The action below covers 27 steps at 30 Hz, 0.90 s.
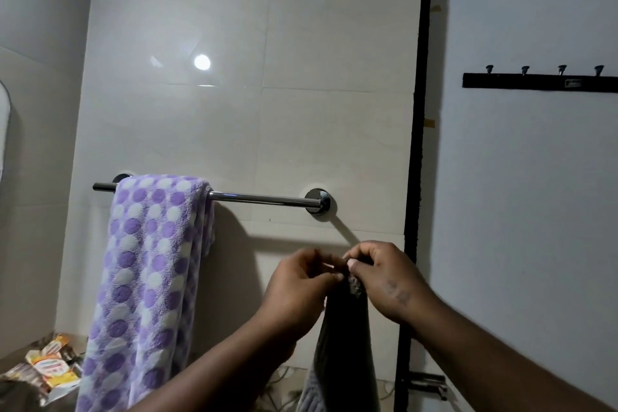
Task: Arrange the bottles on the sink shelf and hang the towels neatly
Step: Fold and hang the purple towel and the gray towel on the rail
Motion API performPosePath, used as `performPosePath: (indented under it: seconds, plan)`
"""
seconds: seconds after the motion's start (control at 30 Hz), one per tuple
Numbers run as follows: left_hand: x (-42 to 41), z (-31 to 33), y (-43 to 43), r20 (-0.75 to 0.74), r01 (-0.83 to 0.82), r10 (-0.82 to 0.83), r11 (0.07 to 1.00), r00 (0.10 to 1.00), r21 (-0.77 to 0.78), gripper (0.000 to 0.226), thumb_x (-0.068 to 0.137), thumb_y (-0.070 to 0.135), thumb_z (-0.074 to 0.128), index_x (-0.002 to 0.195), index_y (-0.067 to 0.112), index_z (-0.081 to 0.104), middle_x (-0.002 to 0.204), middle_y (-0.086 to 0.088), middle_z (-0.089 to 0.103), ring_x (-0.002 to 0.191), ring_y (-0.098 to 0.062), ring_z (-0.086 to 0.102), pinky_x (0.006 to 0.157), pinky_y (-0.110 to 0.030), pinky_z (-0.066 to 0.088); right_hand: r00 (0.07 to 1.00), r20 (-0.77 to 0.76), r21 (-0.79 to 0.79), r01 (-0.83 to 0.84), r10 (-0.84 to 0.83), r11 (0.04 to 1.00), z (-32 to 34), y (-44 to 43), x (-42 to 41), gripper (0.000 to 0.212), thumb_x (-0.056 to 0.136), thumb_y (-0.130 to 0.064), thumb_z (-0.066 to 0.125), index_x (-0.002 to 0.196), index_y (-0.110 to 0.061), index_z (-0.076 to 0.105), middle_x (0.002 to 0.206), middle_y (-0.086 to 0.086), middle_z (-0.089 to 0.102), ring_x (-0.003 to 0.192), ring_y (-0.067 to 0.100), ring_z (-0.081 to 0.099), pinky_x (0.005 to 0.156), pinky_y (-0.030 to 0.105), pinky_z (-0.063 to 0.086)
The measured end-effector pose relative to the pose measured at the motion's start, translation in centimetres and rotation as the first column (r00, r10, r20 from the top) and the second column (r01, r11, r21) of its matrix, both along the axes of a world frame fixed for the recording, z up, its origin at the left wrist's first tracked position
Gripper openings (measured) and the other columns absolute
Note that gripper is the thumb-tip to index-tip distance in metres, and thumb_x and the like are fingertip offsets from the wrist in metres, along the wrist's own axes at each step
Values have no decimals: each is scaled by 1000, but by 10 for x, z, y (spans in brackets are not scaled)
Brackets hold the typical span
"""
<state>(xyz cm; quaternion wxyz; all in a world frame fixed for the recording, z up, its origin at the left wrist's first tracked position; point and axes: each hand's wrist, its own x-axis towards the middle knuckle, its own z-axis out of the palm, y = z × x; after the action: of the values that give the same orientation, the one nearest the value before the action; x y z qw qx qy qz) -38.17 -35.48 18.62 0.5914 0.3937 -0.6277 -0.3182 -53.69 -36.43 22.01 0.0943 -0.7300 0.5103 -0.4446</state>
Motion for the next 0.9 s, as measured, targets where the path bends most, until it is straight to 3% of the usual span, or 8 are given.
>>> performPosePath:
  seconds: [0.07, 0.13, 0.2, 0.27, 0.4, 0.63, 0.73, 0.9]
  plan:
    - [5, 2, -9, 114, -159, 179, 974, 977, -164, 20, 83, 31, 78, 100, 33, 68, 91, 8, 72, 78, -10, 67, 66, -30, 55, 998, 53, 47, -40, 38, 998, 9, 0, 2, 20, 97, -23, 52, 88, -22, 70, 88, -3, 74, 86, 15, 69, 83, 37, 57]
    - [6, 7, -14, 83, 15, -2, 989, 997, -150, 20, 89, 24, 77, 103, 24, 62, 97, -1, 74, 87, -17, 71, 78, -37, 58, 995, 26, 79, -93, 91, 993, 18, 2, 4, 24, 101, -27, 46, 92, -24, 68, 95, -1, 72, 92, 15, 67, 85, 38, 55]
    - [5, 10, -17, -31, 161, -166, 980, 986, -116, 20, 92, 17, 75, 101, 15, 57, 94, -11, 75, 83, -21, 71, 73, -36, 56, 991, -43, 91, -122, 126, 988, 25, 3, 6, 23, 103, -29, 44, 95, -23, 64, 99, 2, 71, 96, 19, 67, 89, 41, 54]
    - [4, 10, -19, -82, 166, -179, 975, 980, -150, 27, 86, 28, 77, 98, 19, 55, 92, -11, 75, 78, -21, 69, 68, -37, 55, 989, -109, 57, -91, 97, 994, 32, 3, 9, 22, 104, -30, 42, 99, -20, 62, 101, 5, 70, 97, 23, 65, 90, 42, 52]
    - [4, 1, -20, 137, -110, 166, 931, 977, -349, 20, 88, 31, 69, 96, 33, 51, 92, 12, 68, 71, -9, 64, 63, -41, 57, 989, -145, -32, -30, 25, 999, 42, 3, 12, 25, 105, -29, 39, 107, -16, 61, 104, 8, 68, 98, 26, 63, 87, 37, 49]
    - [3, -13, -15, 81, -79, 134, 873, 988, -481, 21, 92, 24, 66, 108, 29, 51, 100, 10, 64, 68, -25, 62, 57, -49, 51, 980, -197, -108, 16, -38, 994, 47, 2, 7, 27, 106, -29, 38, 110, -14, 60, 97, 5, 63, 92, 23, 59, 76, 31, 42]
    - [5, -26, -14, 105, 14, 38, 890, 994, -456, 18, 95, 16, 66, 103, 27, 54, 96, 8, 65, 70, -9, 62, 58, -37, 51, 985, -165, -111, 26, -44, 993, 51, -1, 3, 25, 106, -28, 38, 106, -15, 60, 88, -2, 55, 85, 18, 53, 73, 28, 37]
    - [9, -37, -10, -36, 67, -87, 929, 996, -364, 25, 90, 30, 73, 102, 22, 52, 89, -4, 67, 75, -15, 61, 61, -32, 51, 997, -81, -96, 11, -19, 995, 55, -2, -1, 24, 105, -28, 39, 99, -16, 60, 79, -3, 53, 79, 19, 52, 72, 30, 39]
